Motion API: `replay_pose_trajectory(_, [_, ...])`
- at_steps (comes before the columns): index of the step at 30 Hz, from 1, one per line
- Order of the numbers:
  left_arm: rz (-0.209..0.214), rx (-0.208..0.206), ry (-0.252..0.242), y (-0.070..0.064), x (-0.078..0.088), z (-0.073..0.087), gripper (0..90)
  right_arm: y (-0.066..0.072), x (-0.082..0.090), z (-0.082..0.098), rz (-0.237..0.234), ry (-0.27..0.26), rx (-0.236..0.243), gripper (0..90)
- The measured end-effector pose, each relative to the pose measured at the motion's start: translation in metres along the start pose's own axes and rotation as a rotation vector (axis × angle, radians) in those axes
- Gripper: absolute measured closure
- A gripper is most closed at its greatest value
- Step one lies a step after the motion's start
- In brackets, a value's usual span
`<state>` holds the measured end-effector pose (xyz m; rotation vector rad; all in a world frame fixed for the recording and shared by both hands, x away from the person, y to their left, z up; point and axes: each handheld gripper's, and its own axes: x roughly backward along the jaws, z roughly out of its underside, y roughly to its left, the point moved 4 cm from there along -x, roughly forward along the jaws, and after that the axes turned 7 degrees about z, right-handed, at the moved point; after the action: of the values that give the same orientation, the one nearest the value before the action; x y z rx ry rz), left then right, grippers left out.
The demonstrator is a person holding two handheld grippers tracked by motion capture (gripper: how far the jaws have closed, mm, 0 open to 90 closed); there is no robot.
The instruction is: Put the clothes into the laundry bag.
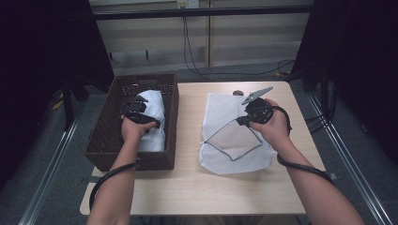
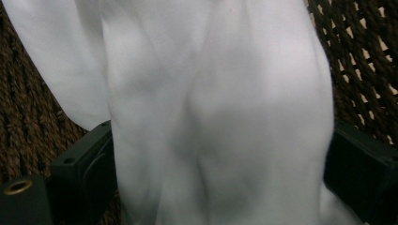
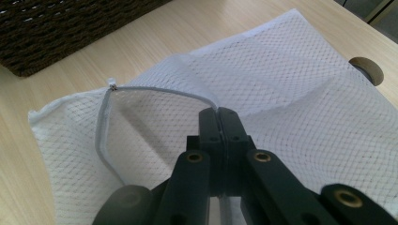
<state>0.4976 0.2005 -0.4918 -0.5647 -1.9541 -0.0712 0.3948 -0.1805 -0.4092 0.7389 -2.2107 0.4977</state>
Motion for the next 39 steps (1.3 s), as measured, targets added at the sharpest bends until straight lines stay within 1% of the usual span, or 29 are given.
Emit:
replay_pose_trajectory(2, [-0.001, 0.014, 0.009, 0.001, -0.002, 0.0, 7.1, 0.001, 0.0, -0.001, 0.003, -0.002, 0.004, 90.0])
replay_pose_trajectory(3, [0.005, 0.027, 0.004, 0.0, -0.003, 0.0, 7.2, 0.001, 0.0, -0.001, 0.004, -0.001, 0.004, 90.0])
replay_pose_trajectory(4, [0.013, 0.036, 0.009, 0.0, -0.004, 0.0, 8.4, 0.001, 0.0, -0.001, 0.005, -0.002, 0.004, 90.0])
replay_pose_trajectory(5, [0.01, 0.045, 0.01, 0.001, -0.005, 0.001, 8.4, 0.001, 0.0, -0.001, 0.005, -0.001, 0.004, 90.0])
replay_pose_trajectory(6, [0.018, 0.042, 0.02, 0.001, -0.005, 0.001, 8.4, 0.001, 0.0, -0.001, 0.007, 0.001, 0.004, 90.0])
replay_pose_trajectory(8, [0.021, 0.057, 0.025, 0.0, -0.007, 0.002, 8.9, 0.001, 0.001, -0.001, 0.004, 0.001, 0.004, 90.0])
replay_pose_trajectory(9, [0.024, 0.052, 0.027, 0.0, -0.008, 0.002, 9.2, 0.001, 0.001, 0.0, 0.004, -0.001, 0.009, 90.0])
replay_pose_trajectory(10, [0.04, 0.054, 0.028, -0.001, -0.009, 0.002, 11.9, 0.001, 0.001, 0.0, 0.007, -0.001, 0.004, 90.0])
replay_pose_trajectory(11, [0.039, 0.053, 0.032, -0.002, -0.01, 0.002, 14.4, 0.0, 0.001, 0.0, 0.01, -0.001, 0.009, 90.0])
replay_pose_trajectory(12, [0.04, 0.059, 0.031, -0.003, -0.01, 0.002, 14.8, 0.0, 0.001, 0.0, 0.013, 0.001, 0.015, 90.0])
replay_pose_trajectory(14, [0.053, 0.071, 0.045, -0.005, -0.01, 0.003, 20.1, 0.0, 0.001, 0.001, 0.015, 0.002, 0.014, 90.0])
replay_pose_trajectory(15, [0.052, 0.085, 0.042, -0.006, -0.01, 0.003, 21.9, 0.001, 0.001, 0.001, 0.014, 0.002, 0.009, 90.0])
replay_pose_trajectory(16, [0.062, 0.084, 0.049, -0.007, -0.009, 0.003, 25.4, 0.001, 0.001, 0.001, 0.015, 0.003, 0.01, 90.0])
replay_pose_trajectory(18, [0.054, 0.08, 0.054, -0.01, -0.009, 0.003, 31.6, 0.001, 0.001, 0.001, 0.008, 0.003, 0.005, 90.0])
replay_pose_trajectory(19, [0.059, 0.093, 0.061, -0.011, -0.008, 0.002, 35.7, 0.001, 0.001, 0.002, 0.009, 0.005, 0.002, 90.0])
replay_pose_trajectory(20, [0.064, 0.096, 0.075, -0.012, -0.008, 0.002, 40.4, 0.001, 0.001, 0.002, 0.008, 0.005, -0.001, 90.0])
replay_pose_trajectory(21, [0.054, 0.095, 0.078, -0.013, -0.007, 0.002, 45.1, 0.0, 0.001, 0.002, 0.01, 0.006, 0.002, 90.0])
replay_pose_trajectory(22, [0.058, 0.106, 0.087, -0.014, -0.006, 0.002, 50.9, 0.0, 0.0, 0.002, 0.009, 0.004, 0.001, 90.0])
replay_pose_trajectory(24, [0.056, 0.101, 0.097, -0.015, -0.005, 0.002, 57.7, 0.0, 0.0, 0.002, 0.01, 0.004, -0.001, 90.0])
replay_pose_trajectory(27, [0.052, 0.123, 0.087, -0.014, -0.002, 0.002, 64.0, 0.0, 0.0, 0.002, 0.008, 0.004, -0.001, 90.0])
replay_pose_trajectory(30, [0.039, 0.11, 0.081, -0.016, 0.001, 0.002, 68.0, 0.001, -0.002, 0.002, 0.005, -0.003, 0.002, 90.0])
replay_pose_trajectory(31, [0.036, 0.107, 0.076, -0.016, 0.002, 0.002, 68.8, 0.001, -0.002, 0.002, 0.003, 0.003, -0.001, 90.0])
replay_pose_trajectory(33, [0.041, 0.113, 0.067, -0.016, 0.006, 0.002, 69.7, 0.001, -0.002, 0.002, 0.002, 0.001, 0.0, 90.0])
replay_pose_trajectory(34, [0.037, 0.112, 0.051, -0.016, 0.007, 0.002, 70.2, 0.0, -0.002, 0.002, 0.002, 0.002, 0.003, 90.0])
replay_pose_trajectory(35, [0.044, 0.115, 0.048, -0.016, 0.01, 0.002, 70.6, 0.0, -0.001, 0.002, 0.002, 0.002, 0.002, 90.0])
replay_pose_trajectory(39, [0.048, 0.109, 0.033, -0.017, 0.024, -0.003, 71.4, -0.001, 0.0, 0.002, 0.003, 0.0, 0.001, 90.0])
